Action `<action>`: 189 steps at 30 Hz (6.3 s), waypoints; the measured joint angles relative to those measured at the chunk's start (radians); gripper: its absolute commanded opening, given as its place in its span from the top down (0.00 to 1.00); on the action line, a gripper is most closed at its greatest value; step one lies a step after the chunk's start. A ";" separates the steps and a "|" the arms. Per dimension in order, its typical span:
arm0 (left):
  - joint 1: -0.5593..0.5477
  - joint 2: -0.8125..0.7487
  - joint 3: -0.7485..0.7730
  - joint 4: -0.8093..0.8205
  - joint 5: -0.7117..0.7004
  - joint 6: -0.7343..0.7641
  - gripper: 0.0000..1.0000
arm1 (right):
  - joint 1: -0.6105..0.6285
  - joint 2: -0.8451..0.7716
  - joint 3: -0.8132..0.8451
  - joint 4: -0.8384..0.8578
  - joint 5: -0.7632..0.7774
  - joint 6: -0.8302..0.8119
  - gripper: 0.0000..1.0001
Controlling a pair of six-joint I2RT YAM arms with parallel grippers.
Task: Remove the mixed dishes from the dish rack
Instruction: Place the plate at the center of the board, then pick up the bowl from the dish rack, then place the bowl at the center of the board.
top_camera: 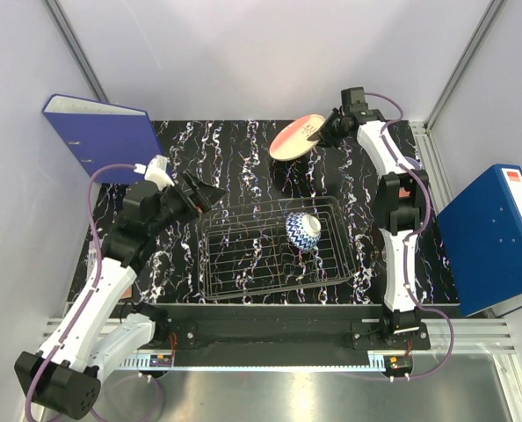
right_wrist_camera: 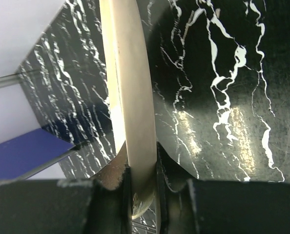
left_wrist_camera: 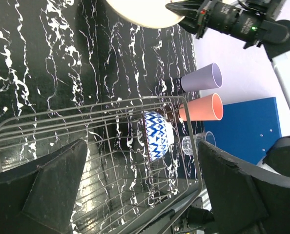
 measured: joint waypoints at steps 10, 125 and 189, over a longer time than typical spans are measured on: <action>0.000 0.043 -0.027 0.025 0.029 -0.013 0.01 | 0.002 0.047 0.000 -0.017 0.013 -0.016 1.00; -0.483 0.871 0.081 0.744 0.083 -0.328 0.37 | 0.331 -1.366 -1.265 0.425 0.204 -0.110 0.11; -0.741 0.249 0.495 -0.674 -0.381 0.899 1.00 | 0.332 -1.070 -0.623 -0.185 0.292 -0.276 0.15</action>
